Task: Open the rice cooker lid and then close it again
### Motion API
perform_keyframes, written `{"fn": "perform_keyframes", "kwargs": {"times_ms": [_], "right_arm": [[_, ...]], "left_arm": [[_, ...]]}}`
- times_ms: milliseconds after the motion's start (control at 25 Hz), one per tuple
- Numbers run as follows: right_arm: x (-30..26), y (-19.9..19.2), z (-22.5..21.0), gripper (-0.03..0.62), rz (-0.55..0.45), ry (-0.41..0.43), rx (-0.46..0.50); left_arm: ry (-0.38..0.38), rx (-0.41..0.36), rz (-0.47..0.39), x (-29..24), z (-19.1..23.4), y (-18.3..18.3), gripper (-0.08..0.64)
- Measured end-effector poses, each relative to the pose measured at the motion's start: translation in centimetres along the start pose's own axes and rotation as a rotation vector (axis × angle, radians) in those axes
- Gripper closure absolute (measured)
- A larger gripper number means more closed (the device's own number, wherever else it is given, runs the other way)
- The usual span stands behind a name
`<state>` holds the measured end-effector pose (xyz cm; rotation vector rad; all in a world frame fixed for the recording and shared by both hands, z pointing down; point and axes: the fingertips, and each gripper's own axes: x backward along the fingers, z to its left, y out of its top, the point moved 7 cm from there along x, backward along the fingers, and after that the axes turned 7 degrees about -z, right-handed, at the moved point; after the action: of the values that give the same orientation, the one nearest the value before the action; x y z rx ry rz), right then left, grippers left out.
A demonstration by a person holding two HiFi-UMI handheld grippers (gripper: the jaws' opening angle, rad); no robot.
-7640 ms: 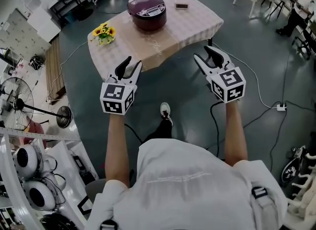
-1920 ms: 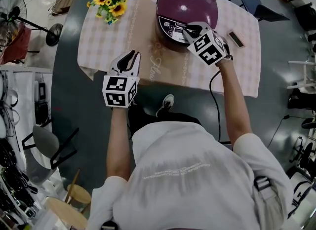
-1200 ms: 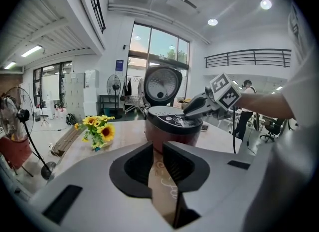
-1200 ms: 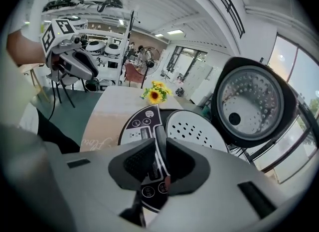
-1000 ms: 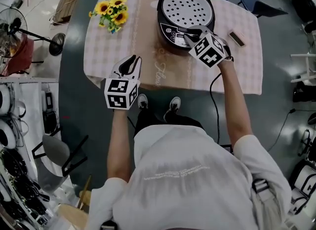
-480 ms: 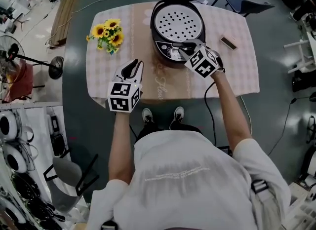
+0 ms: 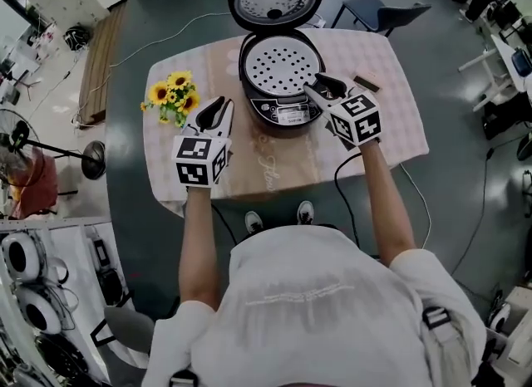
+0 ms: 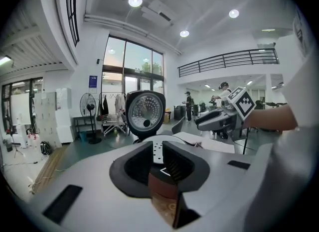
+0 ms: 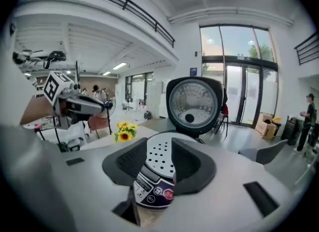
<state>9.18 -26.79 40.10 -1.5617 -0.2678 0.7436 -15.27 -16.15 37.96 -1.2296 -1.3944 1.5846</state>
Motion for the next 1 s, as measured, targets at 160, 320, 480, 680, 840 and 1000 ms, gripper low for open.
{"fn": "perform_keyframes", "kwargs": {"times_ms": [160,320,480,680,840,1000], "right_arm": [[3.3,2.7,-1.2,0.422,-0.102,-0.08,-0.026],[6.4,4.6,-2.1,0.423,-0.171,-0.157,0.0],[9.2,5.4,-2.5,0.426,-0.207,-0.229,0.001],[10.9,5.5,-2.0,0.426,-0.212,-0.284,0.015],[11.0,5.7,-1.8,0.428,-0.229,-0.302,0.019],[10.6,6.0,-1.4,0.428,-0.226,-0.302,0.028]], "left_arm": [[-0.035,-0.034,-0.038,-0.8,0.4,2.4,0.491],[-0.064,-0.071,-0.071,-1.6,0.4,4.5,0.491],[-0.096,-0.083,-0.107,-1.9,0.0,6.0,0.491],[-0.119,-0.083,-0.141,-1.4,-0.3,6.5,0.491],[-0.121,-0.09,-0.15,-1.4,-0.1,6.4,0.491],[-0.127,-0.091,-0.152,-1.3,0.3,6.5,0.491]]}}
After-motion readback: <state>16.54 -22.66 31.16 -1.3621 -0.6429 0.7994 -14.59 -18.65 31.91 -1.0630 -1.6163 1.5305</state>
